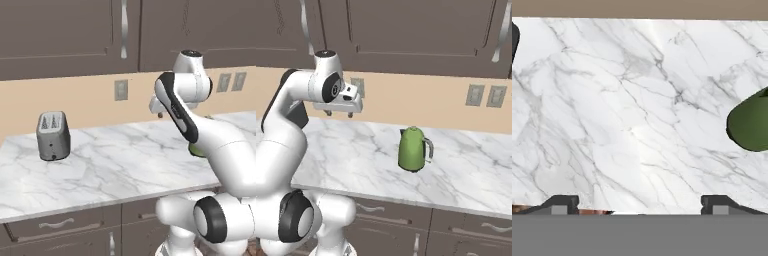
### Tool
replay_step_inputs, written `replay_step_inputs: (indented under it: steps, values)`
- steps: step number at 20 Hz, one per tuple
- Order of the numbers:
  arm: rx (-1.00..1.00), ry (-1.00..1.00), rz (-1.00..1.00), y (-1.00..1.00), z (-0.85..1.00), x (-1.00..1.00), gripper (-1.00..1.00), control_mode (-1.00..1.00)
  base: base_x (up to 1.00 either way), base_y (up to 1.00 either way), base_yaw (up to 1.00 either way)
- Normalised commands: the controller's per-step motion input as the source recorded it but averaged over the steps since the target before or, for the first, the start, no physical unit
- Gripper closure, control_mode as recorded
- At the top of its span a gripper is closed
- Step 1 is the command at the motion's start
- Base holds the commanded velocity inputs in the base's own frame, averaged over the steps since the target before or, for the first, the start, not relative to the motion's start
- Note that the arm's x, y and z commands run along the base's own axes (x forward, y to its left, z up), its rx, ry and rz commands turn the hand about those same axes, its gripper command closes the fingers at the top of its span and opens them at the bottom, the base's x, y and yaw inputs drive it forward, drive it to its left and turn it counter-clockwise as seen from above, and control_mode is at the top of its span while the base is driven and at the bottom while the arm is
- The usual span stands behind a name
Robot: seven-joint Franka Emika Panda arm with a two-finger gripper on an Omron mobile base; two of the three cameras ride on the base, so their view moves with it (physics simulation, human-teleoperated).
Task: Navigate to the toaster oven.
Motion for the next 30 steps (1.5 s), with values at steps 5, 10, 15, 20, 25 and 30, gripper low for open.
replay_step_inputs:
  steps: [5, 10, 15, 20, 25, 30]
  values:
    - [0.0, 0.0, 0.0, 0.0, 0.0, 0.0, -1.0, 1.0, -0.35, -0.04, -0.71]
    - [0.0, 0.0, 0.0, 0.0, 0.0, 0.0, -1.0, 1.0, -0.06, 0.0, -0.9]
    - [0.0, 0.0, 0.0, 0.0, 0.0, 0.0, -1.0, 1.0, 0.0, 0.0, -0.93]
    - [0.0, 0.0, 0.0, 0.0, 0.0, 0.0, -1.0, 1.0, 0.0, -0.01, -0.85]
    - [0.0, 0.0, 0.0, 0.0, 0.0, 0.0, -1.0, 1.0, 0.0, 0.0, -0.79]
    - [0.0, 0.0, 0.0, 0.0, 0.0, 0.0, -1.0, 1.0, 0.0, 0.0, -0.72]
